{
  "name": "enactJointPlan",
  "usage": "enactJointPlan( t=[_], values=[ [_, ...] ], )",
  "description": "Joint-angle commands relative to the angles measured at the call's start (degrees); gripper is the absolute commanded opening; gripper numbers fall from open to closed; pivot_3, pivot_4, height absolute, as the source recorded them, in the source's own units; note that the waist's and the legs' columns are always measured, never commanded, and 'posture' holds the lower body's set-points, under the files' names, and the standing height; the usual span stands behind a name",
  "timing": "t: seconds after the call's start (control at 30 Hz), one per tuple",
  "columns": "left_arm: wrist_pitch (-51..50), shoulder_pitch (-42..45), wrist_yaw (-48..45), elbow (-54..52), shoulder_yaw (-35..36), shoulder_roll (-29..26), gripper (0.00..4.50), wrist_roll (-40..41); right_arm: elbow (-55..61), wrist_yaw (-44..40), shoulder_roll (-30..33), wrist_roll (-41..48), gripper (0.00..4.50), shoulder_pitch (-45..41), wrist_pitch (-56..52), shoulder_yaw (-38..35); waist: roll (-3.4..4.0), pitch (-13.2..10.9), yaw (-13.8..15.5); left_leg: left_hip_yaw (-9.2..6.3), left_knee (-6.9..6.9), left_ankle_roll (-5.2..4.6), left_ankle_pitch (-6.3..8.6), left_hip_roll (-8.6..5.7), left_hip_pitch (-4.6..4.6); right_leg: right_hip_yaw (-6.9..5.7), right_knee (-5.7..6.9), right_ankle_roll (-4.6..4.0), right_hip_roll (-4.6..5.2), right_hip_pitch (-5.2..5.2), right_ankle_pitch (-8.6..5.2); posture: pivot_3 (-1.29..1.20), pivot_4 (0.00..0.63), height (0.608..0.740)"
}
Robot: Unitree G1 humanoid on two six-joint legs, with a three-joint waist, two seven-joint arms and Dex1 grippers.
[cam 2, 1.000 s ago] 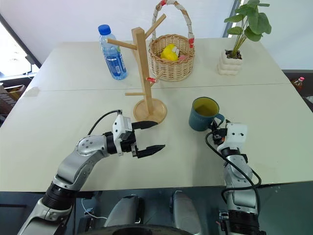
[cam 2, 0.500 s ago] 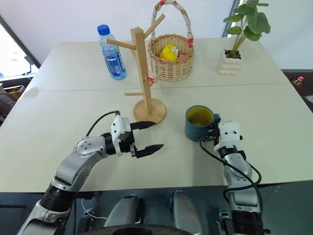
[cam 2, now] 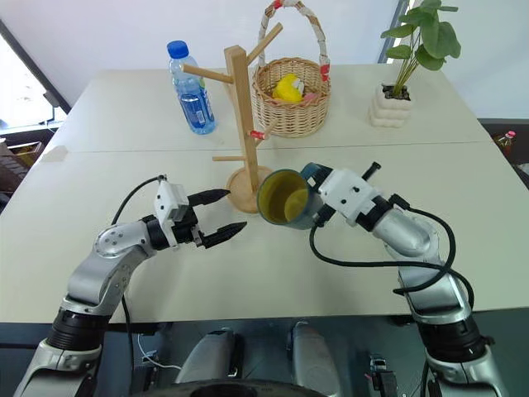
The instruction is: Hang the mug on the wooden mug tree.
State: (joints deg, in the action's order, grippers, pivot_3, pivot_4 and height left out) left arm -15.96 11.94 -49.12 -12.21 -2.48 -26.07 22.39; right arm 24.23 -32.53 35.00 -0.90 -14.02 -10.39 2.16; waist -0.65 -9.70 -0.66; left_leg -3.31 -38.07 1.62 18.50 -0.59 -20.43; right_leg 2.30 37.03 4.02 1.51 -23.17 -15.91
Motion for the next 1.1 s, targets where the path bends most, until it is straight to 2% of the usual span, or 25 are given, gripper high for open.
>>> enactJointPlan(
  t=[0.03, 0.23, 0.5, 1.1],
  values=[
    [0.21, 0.02, 1.49, -1.99, 3.23, -0.01, 4.50, 2.17, 2.84, -2.22, 1.39, 1.69, 0.02, -5.32, -2.58, -1.07, -0.02, -0.01, -0.01, 0.00, 0.00, 0.00, 0.00, 0.00, 0.01, 0.00, -0.01, 0.00, 0.01, 0.01, 0.00, 0.00, 0.150, 0.740],
    [-2.49, -0.01, 3.79, -3.95, 9.48, -0.83, 4.50, 7.54, 2.31, -6.12, 2.54, 2.24, 0.02, -14.72, -6.77, 1.05, -0.05, -0.04, -0.11, -0.03, 0.01, 0.00, 0.00, 0.03, 0.00, -0.02, 0.01, 0.00, -0.01, -0.04, 0.00, 0.00, 0.150, 0.740],
    [-3.30, -0.92, 4.40, -5.37, 11.49, -2.43, 4.50, 8.68, -0.97, -8.09, 2.22, -0.14, 0.02, -21.52, -8.12, 5.49, -0.06, -0.04, 0.01, -0.02, 0.01, 0.00, 0.00, 0.02, -0.03, -0.02, -0.01, -0.01, 0.02, -0.04, 0.00, 0.00, 0.150, 0.740],
    [-7.94, 0.54, 3.78, -9.85, 12.12, -4.58, 4.50, 15.89, -3.70, -6.42, -0.24, -5.92, 0.02, -26.42, -12.92, 9.30, -0.07, -0.05, -0.11, -0.02, 0.03, 0.01, 0.00, 0.02, -0.07, -0.01, -0.02, -0.01, 0.05, -0.11, 0.00, 0.00, 0.150, 0.740]
  ],
)
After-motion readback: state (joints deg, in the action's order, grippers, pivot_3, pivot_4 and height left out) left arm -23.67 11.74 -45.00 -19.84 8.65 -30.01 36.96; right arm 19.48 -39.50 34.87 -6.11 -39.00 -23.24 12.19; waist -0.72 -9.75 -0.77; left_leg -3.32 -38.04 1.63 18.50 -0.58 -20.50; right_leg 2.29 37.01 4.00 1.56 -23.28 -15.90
